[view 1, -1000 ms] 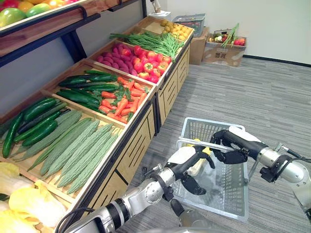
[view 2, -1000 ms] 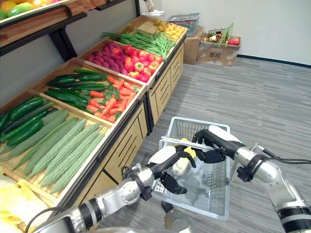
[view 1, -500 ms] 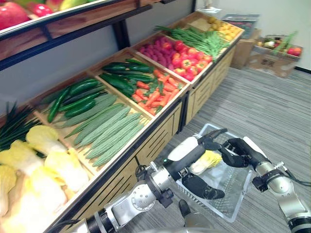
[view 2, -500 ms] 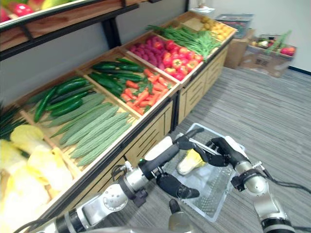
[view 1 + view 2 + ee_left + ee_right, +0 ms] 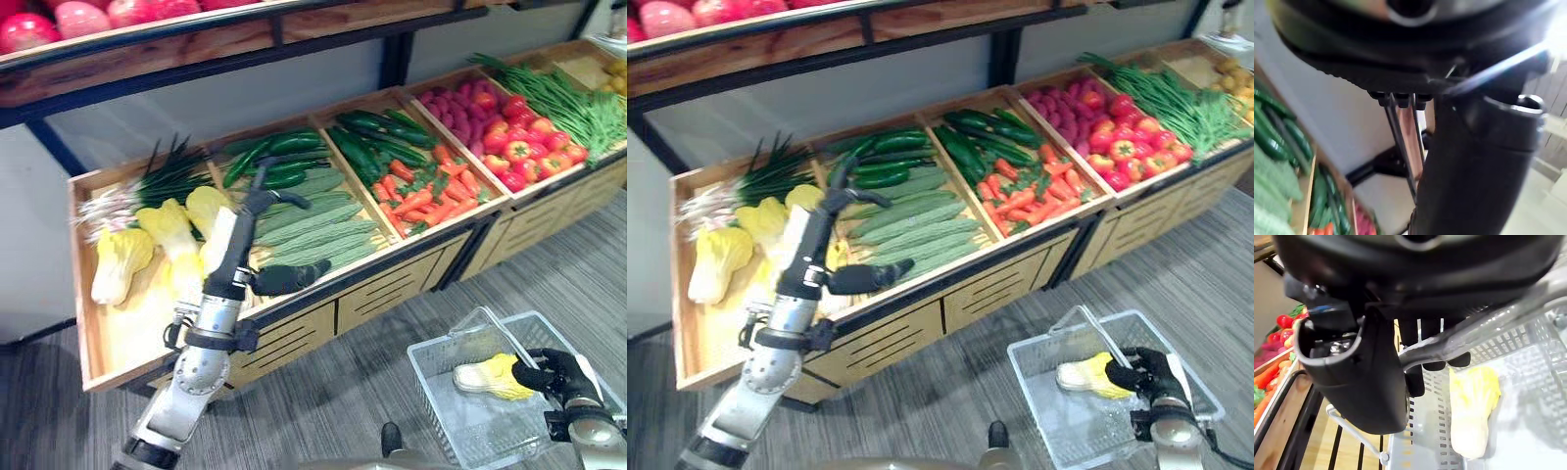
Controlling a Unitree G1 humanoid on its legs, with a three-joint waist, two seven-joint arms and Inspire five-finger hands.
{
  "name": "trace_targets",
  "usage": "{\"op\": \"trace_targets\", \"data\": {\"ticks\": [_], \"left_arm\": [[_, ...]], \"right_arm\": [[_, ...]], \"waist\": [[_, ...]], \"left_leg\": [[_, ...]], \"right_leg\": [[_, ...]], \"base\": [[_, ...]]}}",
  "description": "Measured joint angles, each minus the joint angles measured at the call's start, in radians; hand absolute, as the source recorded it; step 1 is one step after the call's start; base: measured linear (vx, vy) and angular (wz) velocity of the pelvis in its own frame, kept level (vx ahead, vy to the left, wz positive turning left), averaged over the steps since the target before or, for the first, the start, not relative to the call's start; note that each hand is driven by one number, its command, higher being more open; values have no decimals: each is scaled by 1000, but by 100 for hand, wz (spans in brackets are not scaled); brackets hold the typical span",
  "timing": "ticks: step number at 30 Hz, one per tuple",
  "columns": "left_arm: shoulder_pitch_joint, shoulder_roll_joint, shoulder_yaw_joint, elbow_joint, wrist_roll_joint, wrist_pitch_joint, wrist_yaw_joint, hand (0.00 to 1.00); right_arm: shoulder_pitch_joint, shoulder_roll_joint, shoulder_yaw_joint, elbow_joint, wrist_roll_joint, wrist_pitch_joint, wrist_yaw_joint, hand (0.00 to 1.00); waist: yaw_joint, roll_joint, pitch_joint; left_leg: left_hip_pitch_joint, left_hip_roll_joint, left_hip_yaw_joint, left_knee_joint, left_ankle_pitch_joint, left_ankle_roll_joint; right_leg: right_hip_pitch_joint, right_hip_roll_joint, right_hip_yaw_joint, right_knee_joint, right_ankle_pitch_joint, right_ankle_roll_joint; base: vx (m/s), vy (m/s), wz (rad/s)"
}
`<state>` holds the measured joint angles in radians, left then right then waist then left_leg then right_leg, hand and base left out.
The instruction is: Pick vegetable in the basket
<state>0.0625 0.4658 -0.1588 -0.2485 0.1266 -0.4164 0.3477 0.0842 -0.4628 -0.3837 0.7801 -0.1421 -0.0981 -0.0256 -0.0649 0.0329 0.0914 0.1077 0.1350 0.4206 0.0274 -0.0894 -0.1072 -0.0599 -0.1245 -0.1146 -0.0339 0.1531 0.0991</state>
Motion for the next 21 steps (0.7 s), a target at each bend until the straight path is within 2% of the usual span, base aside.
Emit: {"op": "trace_targets", "data": {"ticks": [7,10,15,19,21], "left_arm": [[44,-23,263,16,0,-5,196,100],[57,-59,382,129,3,6,276,100],[102,-140,572,416,22,64,434,100],[169,-206,648,617,17,93,550,100],[188,-242,684,704,-27,101,574,100]], "right_arm": [[-2,50,-59,60,38,0,-25,0],[19,68,-88,71,38,9,-36,0],[22,87,-110,118,47,13,-51,0],[54,131,-138,119,47,12,-63,0],[65,153,-146,118,47,12,-69,0]], "waist": [[21,-36,-7],[31,-38,-24],[31,-34,-32],[37,-40,-39],[45,-44,-53]], "left_leg": [[-26,-4,-64,7,10,7],[-25,-5,-82,-3,16,6],[-21,-9,-111,-9,20,8],[-5,-10,-132,-9,19,10],[3,-11,-133,-9,17,11]], "right_leg": [[23,-11,-37,-19,-10,-1],[28,-11,-58,-20,-17,-9],[40,-15,-88,-23,-21,-12],[74,-19,-120,-28,-24,-14],[83,-22,-125,-30,-29,-11]], "base": [[-23,-20,26],[11,-21,16],[31,-11,15],[20,-4,17],[-2,0,3]]}}
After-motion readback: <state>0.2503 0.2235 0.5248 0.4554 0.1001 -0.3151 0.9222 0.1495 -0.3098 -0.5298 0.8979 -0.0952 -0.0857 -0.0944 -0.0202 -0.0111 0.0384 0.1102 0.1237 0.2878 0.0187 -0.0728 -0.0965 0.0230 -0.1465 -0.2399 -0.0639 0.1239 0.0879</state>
